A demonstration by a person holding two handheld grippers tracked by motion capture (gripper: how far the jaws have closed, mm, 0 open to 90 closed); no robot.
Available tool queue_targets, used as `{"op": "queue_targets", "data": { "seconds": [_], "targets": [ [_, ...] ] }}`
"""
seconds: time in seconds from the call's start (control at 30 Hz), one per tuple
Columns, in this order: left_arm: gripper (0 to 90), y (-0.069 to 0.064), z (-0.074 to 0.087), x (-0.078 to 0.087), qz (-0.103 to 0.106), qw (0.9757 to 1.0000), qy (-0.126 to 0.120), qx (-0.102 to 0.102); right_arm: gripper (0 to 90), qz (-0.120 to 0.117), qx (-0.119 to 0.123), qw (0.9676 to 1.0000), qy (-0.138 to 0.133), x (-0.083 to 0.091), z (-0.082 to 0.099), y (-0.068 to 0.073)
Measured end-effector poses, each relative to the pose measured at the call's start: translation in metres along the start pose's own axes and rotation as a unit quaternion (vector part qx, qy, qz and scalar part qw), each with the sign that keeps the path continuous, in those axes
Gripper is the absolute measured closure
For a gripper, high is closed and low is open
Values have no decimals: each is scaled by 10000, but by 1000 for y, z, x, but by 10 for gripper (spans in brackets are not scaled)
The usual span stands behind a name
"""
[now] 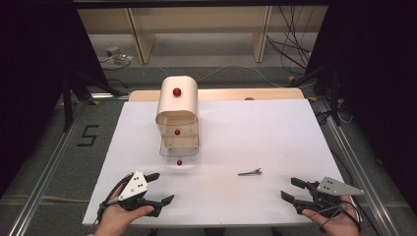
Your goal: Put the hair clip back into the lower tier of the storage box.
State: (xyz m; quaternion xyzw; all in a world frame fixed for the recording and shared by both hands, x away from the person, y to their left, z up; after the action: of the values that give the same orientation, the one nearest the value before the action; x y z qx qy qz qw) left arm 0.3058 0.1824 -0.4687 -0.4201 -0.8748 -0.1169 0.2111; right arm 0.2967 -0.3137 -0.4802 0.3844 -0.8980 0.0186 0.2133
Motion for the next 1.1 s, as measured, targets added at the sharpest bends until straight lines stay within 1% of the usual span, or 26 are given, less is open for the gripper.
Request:
{"op": "queue_targets", "data": {
  "seconds": [0.07, 0.1, 0.2, 0.27, 0.3, 0.47, 0.5, 0.6, 0.63, 0.67, 0.77, 0.8, 0.83, 0.9, 0.93, 0.97, 1.1],
  "targets": [
    [157, 1, 1, -2, -11, 10000, 75, -8, 342, 7, 21, 10000, 51, -1, 0, 1],
    [159, 2, 2, -3, 0, 10000, 98, -9, 336, -3, 67, 10000, 34, -2, 0, 1],
    [157, 4, 5, -3, -12, 9999, 167, 14, 328, -25, 68, 10000, 38, -3, -1, 2],
    [157, 5, 5, -3, -33, 9999, 161, 35, 327, -63, 142, 9999, 58, -6, -2, 1],
    [157, 5, 5, -3, -43, 9998, 182, 27, 327, -63, 142, 9999, 58, -6, -2, 1],
    [158, 7, 6, -4, -54, 9998, 200, 16, 321, -104, 287, 9994, 133, -19, -11, -6],
    [158, 7, 6, -4, -63, 9998, 205, 18, 321, -104, 287, 9994, 133, -19, -11, -6],
    [159, 8, 6, -5, -67, 9997, 220, 35, 320, -134, 407, 9989, 212, -30, -17, -11],
    [159, 8, 6, -5, -67, 9997, 220, 35, 320, -134, 407, 9989, 212, -30, -17, -11],
    [159, 8, 6, -6, -63, 9997, 226, 34, 320, -163, 469, 9984, 257, -37, -20, -14],
    [159, 8, 7, -6, -56, 9997, 248, 30, 324, -199, 590, 9976, 317, -49, -26, -18],
    [159, 8, 7, -6, -54, 9996, 258, 33, 324, -199, 590, 9976, 317, -49, -26, -18],
    [159, 8, 7, -6, -54, 9997, 245, 38, 330, -251, 665, 9968, 357, -57, -30, -20],
    [159, 9, 7, -6, -60, 9996, 260, 27, 338, -279, 727, 9961, 414, -64, -33, -22],
    [159, 9, 7, -6, -65, 9997, 251, 47, 338, -279, 727, 9961, 414, -64, -33, -22],
    [160, 9, 7, -7, -63, 9997, 237, 62, 339, -303, 742, 9959, 427, -68, -34, -22],
    [161, 9, 7, -7, -45, 9997, 241, 53, 354, -411, 749, 9945, 602, -83, -35, -27]
  ]
}}
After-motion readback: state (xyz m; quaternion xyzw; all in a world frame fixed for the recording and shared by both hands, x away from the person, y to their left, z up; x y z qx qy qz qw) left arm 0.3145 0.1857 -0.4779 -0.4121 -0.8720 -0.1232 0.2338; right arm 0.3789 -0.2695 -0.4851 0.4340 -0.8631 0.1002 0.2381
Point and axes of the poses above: each handheld gripper's, and its own axes: x roughly backward along the jaws, z roughly out of its underside, y roughly to its left, the point moved 2 cm from there along -x, roughly forward along the jaws, and after that the axes turned 2 degrees about -y, right-handed, at the moved point
